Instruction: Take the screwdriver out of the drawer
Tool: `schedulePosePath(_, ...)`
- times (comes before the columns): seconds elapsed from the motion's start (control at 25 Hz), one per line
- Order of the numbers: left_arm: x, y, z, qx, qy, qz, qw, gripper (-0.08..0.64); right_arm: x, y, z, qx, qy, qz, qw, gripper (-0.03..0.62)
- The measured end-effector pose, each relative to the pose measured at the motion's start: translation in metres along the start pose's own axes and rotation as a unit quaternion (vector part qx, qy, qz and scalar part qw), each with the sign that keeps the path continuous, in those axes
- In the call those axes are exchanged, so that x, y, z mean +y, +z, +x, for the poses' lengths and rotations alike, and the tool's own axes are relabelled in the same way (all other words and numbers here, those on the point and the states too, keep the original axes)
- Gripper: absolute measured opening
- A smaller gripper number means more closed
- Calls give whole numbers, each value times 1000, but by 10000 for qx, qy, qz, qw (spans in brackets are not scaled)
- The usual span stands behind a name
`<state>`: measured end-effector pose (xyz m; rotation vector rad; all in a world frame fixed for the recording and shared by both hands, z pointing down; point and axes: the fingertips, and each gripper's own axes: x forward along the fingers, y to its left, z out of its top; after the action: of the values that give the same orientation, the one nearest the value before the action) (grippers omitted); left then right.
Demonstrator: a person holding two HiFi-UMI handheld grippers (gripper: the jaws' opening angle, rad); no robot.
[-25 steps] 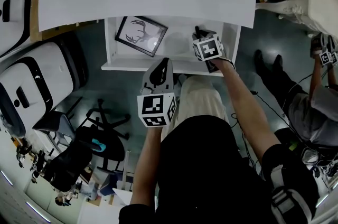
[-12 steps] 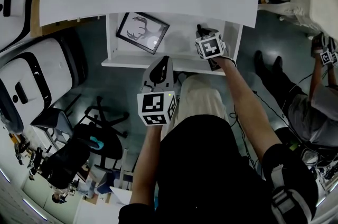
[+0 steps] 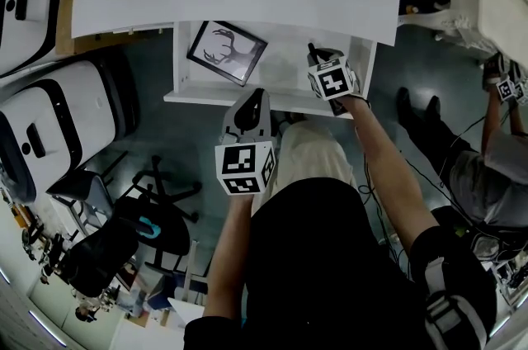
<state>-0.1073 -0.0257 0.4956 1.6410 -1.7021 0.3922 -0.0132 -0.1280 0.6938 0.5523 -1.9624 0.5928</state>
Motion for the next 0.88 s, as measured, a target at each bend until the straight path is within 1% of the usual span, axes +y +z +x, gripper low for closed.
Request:
schedulePosePath(0.28, -4, 9, -14, -178, -22, 76, 9998, 32, 15, 23, -43, -477, 113, -157, 9987, 83)
schedulePosePath(0.48, -7, 17, -26, -323, -26, 140, 9994, 32, 26, 40, -83, -917, 212, -235, 9953, 83)
schedulePosePath(0.72, -8, 25, -42, -531, -25, 161, 9985, 32, 39, 60, -131, -1477, 285, -284, 9882, 83)
schedulePosePath(0.88, -10, 34, -49, -684, -31, 203, 9974, 32, 45, 77, -166, -1964, 313, -279, 9796, 83)
